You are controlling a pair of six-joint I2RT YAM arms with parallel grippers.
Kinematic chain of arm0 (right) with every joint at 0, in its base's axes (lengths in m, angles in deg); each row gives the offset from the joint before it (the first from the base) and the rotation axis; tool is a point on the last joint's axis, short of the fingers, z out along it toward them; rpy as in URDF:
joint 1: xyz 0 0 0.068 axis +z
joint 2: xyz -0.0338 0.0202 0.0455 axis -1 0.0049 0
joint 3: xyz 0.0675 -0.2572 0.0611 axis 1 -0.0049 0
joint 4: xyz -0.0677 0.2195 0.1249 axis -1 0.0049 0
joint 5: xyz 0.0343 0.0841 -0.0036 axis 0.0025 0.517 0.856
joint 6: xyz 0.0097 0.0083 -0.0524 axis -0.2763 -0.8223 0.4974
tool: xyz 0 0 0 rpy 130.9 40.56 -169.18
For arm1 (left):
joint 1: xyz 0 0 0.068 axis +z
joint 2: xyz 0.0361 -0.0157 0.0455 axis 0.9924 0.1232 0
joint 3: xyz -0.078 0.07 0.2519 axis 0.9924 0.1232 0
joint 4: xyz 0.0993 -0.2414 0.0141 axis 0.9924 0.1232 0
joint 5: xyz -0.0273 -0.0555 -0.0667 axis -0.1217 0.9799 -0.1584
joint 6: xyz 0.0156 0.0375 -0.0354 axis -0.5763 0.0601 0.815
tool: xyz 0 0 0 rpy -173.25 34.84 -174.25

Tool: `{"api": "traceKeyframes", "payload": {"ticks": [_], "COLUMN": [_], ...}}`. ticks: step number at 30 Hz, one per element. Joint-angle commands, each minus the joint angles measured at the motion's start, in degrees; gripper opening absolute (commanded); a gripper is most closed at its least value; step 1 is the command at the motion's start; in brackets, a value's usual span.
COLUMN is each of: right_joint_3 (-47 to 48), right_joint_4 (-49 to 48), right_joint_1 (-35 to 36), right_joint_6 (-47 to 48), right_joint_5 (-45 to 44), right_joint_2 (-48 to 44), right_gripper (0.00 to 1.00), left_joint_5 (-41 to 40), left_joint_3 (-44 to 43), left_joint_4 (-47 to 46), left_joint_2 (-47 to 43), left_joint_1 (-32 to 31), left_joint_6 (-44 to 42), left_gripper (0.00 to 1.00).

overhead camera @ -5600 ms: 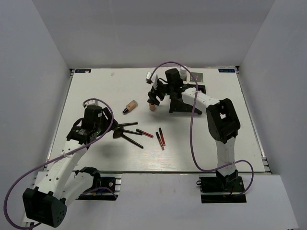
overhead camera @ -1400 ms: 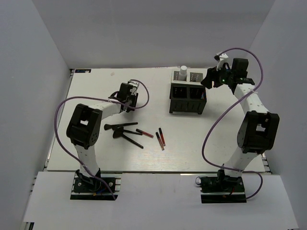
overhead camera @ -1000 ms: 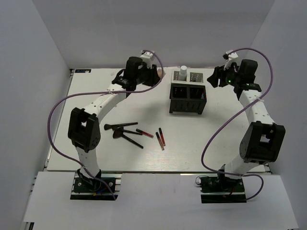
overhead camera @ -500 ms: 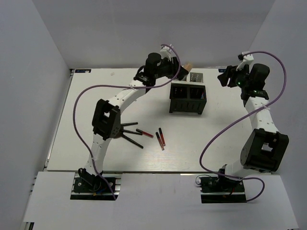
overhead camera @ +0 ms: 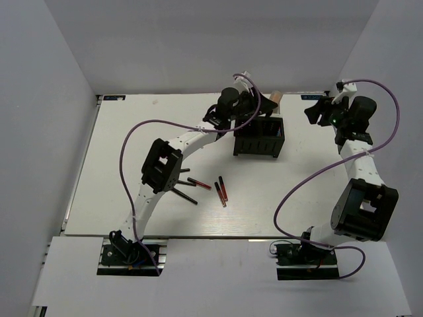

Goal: Organize the makeup

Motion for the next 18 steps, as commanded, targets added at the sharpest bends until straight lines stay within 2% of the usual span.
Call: {"api": "traceKeyframes", "payload": {"ticks": [1, 7, 18], "right_joint_3": [-1.07, -2.57, -4.76], "right_joint_4": [-4.41, -5.73, -7.05], "right_joint_1": [-0.53, -0.7, -0.79], "right_joint_6": [-2.07, -3.04, -3.83], "right_joint_5": [1.4, 2.63, 3.86], "right_joint_2": [-2.77, -3.3, -4.18], "right_gripper": [0.61, 0.61, 0.6], "left_joint_5": [-5.51, -12.11, -14.41], "left_joint_3": [-2.86, -2.94, -4.35], "left_joint_4": [-6.46, -7.0, -6.82], "left_joint_2": [-0.41, 1.52, 4.78], "left_joint_1": [-0.92, -1.97, -1.98], "left_joint_6": [7.39, 15.65, 23.13], "left_gripper": [0.0, 0.0, 0.03]}}
